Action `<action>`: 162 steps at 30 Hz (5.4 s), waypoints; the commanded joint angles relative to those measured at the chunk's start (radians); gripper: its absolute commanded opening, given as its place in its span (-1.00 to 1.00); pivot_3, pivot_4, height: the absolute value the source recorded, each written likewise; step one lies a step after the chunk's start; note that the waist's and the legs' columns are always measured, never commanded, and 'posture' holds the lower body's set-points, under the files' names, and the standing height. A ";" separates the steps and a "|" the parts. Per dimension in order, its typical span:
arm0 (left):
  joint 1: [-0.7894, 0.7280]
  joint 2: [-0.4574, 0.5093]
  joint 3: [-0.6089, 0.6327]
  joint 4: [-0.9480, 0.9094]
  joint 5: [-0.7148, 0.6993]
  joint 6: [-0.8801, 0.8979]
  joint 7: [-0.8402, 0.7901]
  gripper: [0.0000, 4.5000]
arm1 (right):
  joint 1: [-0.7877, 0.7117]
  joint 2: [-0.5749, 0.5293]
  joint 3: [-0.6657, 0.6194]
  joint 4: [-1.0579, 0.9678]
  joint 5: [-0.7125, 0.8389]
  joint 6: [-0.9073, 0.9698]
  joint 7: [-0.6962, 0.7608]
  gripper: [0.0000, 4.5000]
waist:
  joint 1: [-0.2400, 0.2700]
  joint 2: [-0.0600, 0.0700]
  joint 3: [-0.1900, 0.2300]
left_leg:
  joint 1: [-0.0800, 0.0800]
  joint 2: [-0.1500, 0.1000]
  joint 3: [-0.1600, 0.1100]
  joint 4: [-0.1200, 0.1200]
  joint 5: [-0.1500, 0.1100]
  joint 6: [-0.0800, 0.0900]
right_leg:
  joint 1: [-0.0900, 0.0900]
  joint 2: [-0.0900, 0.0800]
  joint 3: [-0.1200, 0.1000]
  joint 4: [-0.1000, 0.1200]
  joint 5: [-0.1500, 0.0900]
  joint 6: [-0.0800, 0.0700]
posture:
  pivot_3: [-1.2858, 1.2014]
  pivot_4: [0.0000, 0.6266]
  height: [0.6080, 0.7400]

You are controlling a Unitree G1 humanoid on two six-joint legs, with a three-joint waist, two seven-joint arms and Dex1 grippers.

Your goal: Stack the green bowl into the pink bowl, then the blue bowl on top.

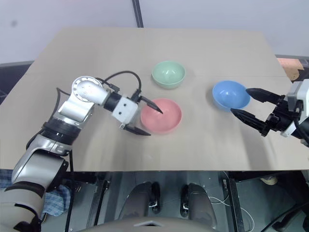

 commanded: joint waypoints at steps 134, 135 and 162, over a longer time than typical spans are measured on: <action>-0.555 0.048 -0.495 0.412 -0.294 -0.292 -0.114 0.97 | 0.253 0.038 -0.205 -0.198 0.041 -0.005 -0.113 1.00 | 0.002 -0.001 0.001 | -0.001 -0.001 -0.003 0.005 0.000 0.001 | 0.002 0.004 -0.001 0.001 0.000 0.000 | 0.03 -0.52 1.00; -0.536 0.048 -0.443 0.420 -0.298 -0.243 -0.114 0.97 | 0.243 0.038 -0.193 -0.192 0.038 -0.006 -0.111 1.00 | 0.001 -0.001 0.001 | -0.001 -0.001 -0.003 0.005 0.000 0.001 | 0.002 0.004 -0.001 0.001 0.000 0.000 | 0.03 -0.52 1.00; 0.419 0.422 0.596 -0.158 -0.425 0.536 0.198 0.97 | -0.466 -0.053 0.550 0.393 -0.386 0.098 -0.016 1.00 | -0.024 0.000 0.001 | -0.001 0.002 -0.002 0.004 0.000 0.000 | 0.000 -0.001 0.000 0.002 0.000 0.000 | 0.03 -0.52 1.00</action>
